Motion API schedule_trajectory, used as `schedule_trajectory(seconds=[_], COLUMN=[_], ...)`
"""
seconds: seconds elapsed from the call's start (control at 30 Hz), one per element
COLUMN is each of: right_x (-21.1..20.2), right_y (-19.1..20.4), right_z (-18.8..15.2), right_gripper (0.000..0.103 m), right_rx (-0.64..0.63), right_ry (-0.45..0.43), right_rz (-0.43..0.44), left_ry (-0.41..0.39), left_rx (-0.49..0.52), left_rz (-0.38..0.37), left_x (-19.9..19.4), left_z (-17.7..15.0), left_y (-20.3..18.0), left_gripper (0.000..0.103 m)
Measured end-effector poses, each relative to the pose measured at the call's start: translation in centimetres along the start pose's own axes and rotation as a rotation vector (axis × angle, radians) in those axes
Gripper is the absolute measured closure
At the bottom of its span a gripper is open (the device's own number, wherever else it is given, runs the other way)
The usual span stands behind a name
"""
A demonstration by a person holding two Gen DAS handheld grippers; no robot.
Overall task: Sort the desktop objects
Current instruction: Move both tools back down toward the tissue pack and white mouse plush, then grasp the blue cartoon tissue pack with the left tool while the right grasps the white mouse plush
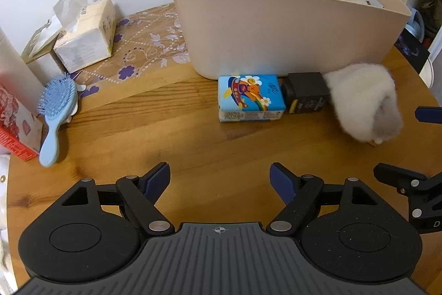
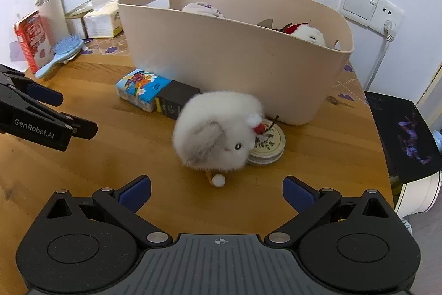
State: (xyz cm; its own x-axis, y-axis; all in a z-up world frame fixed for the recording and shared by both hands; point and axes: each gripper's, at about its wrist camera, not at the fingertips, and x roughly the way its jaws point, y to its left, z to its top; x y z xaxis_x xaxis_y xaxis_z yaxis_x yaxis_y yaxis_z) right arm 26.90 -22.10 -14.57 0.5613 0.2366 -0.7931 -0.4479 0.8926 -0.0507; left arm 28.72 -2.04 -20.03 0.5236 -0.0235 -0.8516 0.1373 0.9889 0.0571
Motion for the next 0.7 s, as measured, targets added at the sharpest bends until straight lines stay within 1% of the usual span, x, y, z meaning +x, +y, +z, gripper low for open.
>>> schedule_trajectory(seconds=[0.13,0.23,0.37,0.57,0.7], right_x=[0.7,1.3,1.9,2.9,3.2], right_y=[0.2,0.2,0.2,-0.2,-0.6], right_z=[0.6,1.1,1.7,2.3,2.7], right_gripper=[0.0,0.0,0.0,0.0,0.0], right_rx=[-0.013,-0.014,-0.018,-0.034,-0.036], right_ry=[-0.019,-0.028,-0.035,-0.053,-0.074], right_rz=[-0.012,-0.019,-0.026,-0.05,-0.044], left_ry=[-0.015,-0.009,-0.034,-0.042,0.001], left_rx=[-0.013,-0.027,-0.03,-0.015,-0.014], left_rz=[-0.024,-0.06,-0.069,-0.064,-0.104], left_x=[1.0,1.7,2.4,3.7,4.8], left_z=[0.7,1.5,2.6,3.9,4.4], left_y=[0.3,0.3,0.0,-0.4,-0.5], left_gripper=[0.022,0.022,0.022,0.022,0.022])
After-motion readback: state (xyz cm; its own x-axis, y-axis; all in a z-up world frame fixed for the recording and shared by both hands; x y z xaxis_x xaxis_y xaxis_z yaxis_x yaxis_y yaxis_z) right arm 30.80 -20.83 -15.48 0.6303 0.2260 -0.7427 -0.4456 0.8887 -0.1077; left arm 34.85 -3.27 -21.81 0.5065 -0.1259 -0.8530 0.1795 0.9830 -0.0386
